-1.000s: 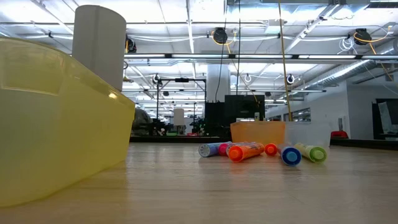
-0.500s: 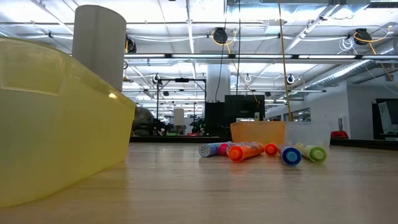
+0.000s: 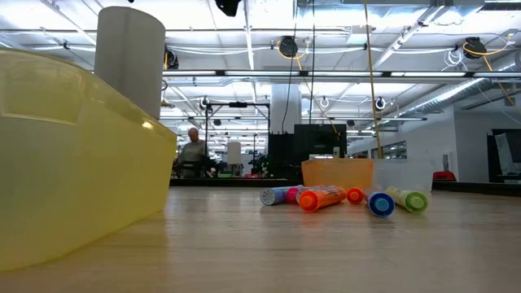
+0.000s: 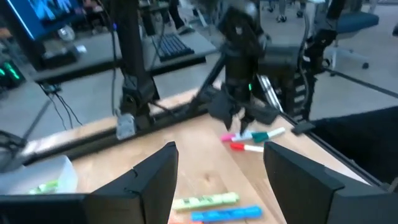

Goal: Pick & Place Markers
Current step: Put the white and pink highlighter pen into the blue bin

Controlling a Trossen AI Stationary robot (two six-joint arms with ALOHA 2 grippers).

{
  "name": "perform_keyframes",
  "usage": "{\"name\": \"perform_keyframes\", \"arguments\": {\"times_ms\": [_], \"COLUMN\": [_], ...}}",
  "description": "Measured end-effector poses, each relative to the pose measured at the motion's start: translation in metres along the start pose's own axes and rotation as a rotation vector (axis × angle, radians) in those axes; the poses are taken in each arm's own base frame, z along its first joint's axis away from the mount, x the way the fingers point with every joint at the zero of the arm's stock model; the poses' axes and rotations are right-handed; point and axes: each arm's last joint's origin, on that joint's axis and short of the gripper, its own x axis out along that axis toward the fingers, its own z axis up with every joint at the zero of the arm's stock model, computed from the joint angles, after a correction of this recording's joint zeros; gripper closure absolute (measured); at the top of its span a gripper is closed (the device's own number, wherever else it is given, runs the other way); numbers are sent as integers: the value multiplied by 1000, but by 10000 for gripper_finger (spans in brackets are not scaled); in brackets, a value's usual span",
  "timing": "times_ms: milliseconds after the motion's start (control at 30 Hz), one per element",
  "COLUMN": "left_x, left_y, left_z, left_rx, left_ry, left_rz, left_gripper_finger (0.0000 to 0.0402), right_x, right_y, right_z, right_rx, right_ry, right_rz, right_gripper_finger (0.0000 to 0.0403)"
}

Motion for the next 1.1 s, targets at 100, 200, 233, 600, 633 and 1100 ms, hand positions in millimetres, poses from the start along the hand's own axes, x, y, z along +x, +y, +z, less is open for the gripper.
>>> {"name": "perform_keyframes", "arguments": {"times_ms": [100,200,233,600,633,1100], "left_x": [-1,-1,-2,-6,-6,-6], "left_y": [3,7,8,22,22,22], "left_z": [3,5,6,-1,-2,-3], "left_rx": [40,76,80,28,19,-10], "left_ry": [-38,-58,-66,-24,-18,-14], "left_rz": [16,34,40,79,79,76], "left_gripper_finger": [160,160,160,160,160,160], "right_x": [6,7,7,7,7,-20], "right_y": [-2,-2,-2,-4,-4,-19], "right_z": [0,0,0,-4,-4,0], "right_rx": [14,27,33,75,74,60], "right_ry": [20,21,21,44,44,21], "right_rz": [-6,-1,-1,-12,-13,55], "right_gripper_finger": [248,248,248,248,248,248]}}
